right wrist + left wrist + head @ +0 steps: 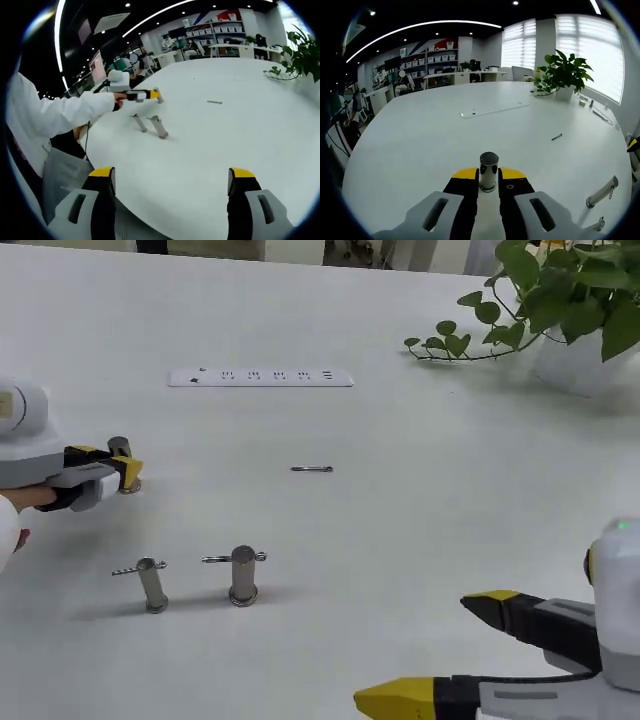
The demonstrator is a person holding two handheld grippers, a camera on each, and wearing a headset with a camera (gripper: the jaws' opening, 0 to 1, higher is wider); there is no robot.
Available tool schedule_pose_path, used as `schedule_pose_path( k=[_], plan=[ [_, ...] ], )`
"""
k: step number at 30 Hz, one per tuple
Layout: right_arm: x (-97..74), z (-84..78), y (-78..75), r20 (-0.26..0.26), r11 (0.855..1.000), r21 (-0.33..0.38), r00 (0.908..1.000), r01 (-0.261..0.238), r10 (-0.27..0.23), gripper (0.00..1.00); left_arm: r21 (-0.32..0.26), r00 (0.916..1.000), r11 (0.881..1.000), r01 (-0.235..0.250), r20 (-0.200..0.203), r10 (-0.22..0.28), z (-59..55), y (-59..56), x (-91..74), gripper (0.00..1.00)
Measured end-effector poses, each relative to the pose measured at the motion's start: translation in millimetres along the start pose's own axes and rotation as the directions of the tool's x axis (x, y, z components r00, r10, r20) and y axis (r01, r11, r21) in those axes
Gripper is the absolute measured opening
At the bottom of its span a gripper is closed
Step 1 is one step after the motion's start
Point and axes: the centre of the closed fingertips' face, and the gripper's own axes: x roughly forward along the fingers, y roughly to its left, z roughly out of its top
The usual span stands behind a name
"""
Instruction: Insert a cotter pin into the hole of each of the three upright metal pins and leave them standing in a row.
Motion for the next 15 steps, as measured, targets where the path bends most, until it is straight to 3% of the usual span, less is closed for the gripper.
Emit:
schedule_pose_path(
  k=[15],
  plan=[
    [0.0,-3.2,-2.8,-0.010,1.000,0.001,0.9999,0.004,-0.004,0.89,0.038,0.9994,0.999,0.032,-0.014,-0.032,1.0,1.2,6.8,0.10]
  ],
)
